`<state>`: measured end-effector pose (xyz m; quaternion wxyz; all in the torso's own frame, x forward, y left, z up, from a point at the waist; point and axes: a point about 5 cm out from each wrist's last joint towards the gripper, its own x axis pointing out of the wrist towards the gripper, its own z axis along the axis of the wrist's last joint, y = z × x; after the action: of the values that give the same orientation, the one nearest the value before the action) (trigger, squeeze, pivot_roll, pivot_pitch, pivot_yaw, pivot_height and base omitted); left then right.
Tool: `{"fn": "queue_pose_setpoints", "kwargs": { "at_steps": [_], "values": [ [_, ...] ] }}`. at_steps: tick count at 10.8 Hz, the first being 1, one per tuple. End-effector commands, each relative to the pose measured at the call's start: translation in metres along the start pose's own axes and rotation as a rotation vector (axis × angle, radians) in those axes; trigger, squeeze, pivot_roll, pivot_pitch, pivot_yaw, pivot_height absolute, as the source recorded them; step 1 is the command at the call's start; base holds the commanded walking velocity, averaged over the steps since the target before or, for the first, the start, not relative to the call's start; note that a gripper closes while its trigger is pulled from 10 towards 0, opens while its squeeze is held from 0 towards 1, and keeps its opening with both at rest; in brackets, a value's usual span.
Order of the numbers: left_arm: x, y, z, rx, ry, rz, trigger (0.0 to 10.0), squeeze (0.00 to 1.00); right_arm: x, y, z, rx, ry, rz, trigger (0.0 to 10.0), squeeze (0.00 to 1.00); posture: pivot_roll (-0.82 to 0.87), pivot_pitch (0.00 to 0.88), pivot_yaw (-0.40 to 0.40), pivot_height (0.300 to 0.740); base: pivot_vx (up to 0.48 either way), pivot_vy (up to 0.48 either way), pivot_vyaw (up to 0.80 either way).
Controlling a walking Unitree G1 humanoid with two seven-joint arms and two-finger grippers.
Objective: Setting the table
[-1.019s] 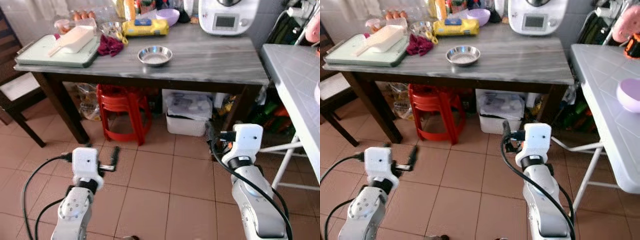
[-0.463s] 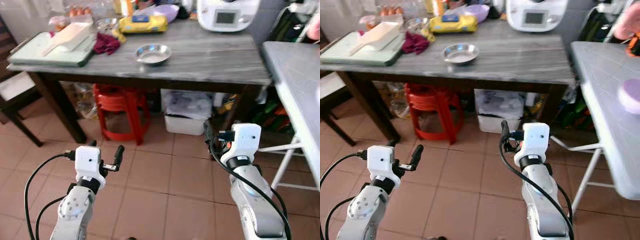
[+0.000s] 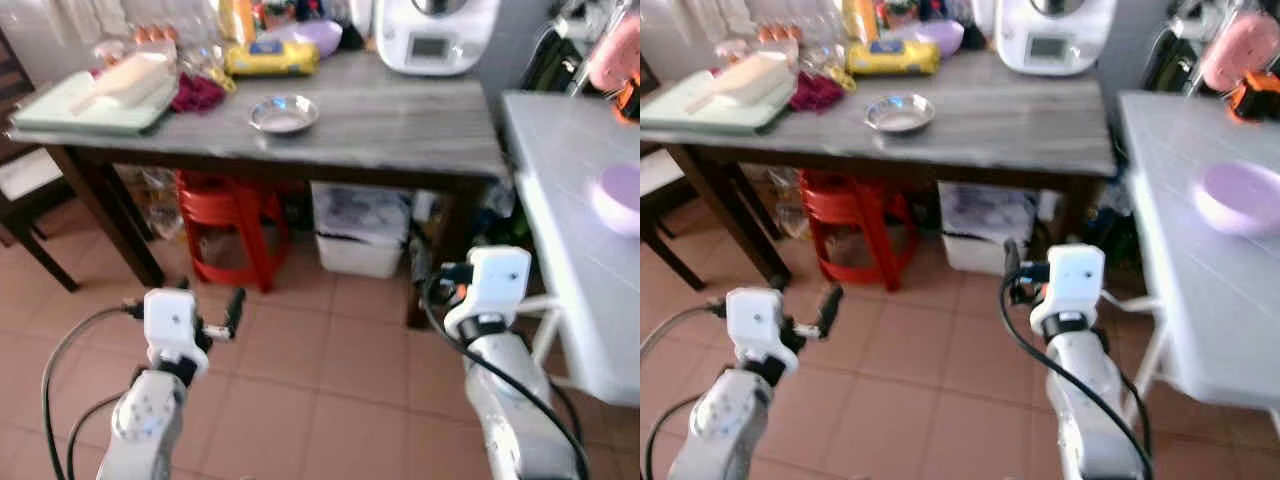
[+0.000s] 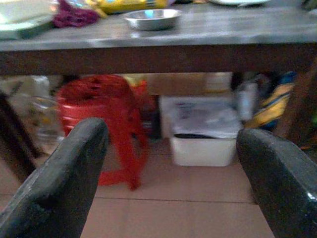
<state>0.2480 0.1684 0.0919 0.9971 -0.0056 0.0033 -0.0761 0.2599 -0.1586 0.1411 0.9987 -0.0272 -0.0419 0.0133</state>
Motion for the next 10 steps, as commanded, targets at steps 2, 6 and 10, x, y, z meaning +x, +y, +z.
{"fn": "queue_pose_setpoints", "kwargs": {
  "at_steps": [2, 6, 10],
  "values": [
    [0.000, -0.002, 0.003, 0.004, -0.010, 0.001, 10.0, 0.00, -0.008, -0.008, 0.006, -0.060, -0.038, -0.036, 10.0, 0.00, -0.03, 0.101, 0.044, 0.740, 0.000, -0.360, 0.00],
    [0.006, -0.004, 0.008, -0.004, -0.025, 0.021, 10.0, 0.00, -0.011, -0.017, 0.011, -0.072, -0.060, -0.111, 10.0, 0.00, -0.04, 0.095, 0.049, 0.740, 0.000, -0.337, 0.00],
    [0.011, -0.006, 0.008, -0.012, -0.031, 0.028, 10.0, 0.00, -0.010, -0.021, 0.009, -0.065, -0.053, -0.149, 10.0, 0.00, -0.04, 0.089, 0.047, 0.740, 0.000, -0.312, -0.10]
  ]
}}
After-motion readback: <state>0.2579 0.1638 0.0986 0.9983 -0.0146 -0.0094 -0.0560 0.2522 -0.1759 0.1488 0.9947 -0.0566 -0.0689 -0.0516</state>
